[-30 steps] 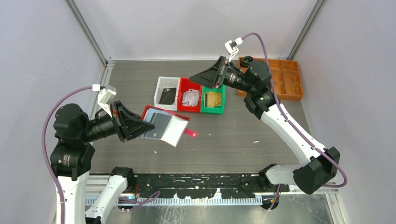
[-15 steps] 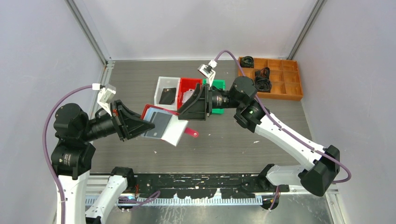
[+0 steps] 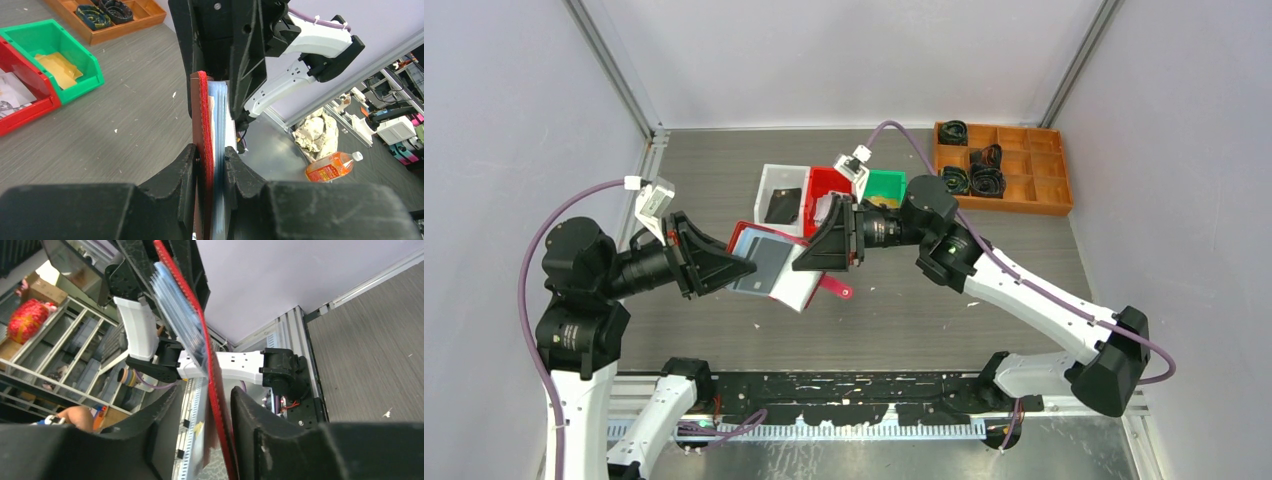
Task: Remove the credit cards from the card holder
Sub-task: Remove the credit card from the card holder.
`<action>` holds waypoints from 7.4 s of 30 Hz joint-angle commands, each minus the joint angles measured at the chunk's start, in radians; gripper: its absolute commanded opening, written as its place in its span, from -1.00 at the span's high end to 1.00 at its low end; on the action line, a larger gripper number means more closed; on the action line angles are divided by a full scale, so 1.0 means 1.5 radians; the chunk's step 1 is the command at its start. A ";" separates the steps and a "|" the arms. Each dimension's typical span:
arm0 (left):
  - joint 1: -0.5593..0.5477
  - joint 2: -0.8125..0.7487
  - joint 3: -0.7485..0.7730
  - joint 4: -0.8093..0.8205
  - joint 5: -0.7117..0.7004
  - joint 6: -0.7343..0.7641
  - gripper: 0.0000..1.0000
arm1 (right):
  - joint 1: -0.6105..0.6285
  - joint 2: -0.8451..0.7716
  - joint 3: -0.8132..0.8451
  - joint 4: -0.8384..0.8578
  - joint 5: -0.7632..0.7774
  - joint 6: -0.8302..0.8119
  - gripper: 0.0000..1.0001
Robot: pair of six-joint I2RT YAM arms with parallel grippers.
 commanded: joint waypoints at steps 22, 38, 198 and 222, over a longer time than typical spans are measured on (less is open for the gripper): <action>-0.001 -0.012 -0.007 -0.012 0.008 0.088 0.64 | 0.038 0.016 0.017 -0.006 0.151 0.005 0.99; -0.001 -0.016 -0.010 -0.001 -0.019 0.069 0.41 | 0.042 0.000 0.017 -0.011 0.152 0.012 0.99; -0.001 0.051 -0.047 0.008 -0.042 -0.105 0.88 | 0.062 0.080 -0.010 0.101 0.150 0.118 -0.08; -0.001 0.032 -0.098 0.207 0.081 -0.287 0.39 | 0.078 0.092 -0.023 0.179 0.166 0.159 0.58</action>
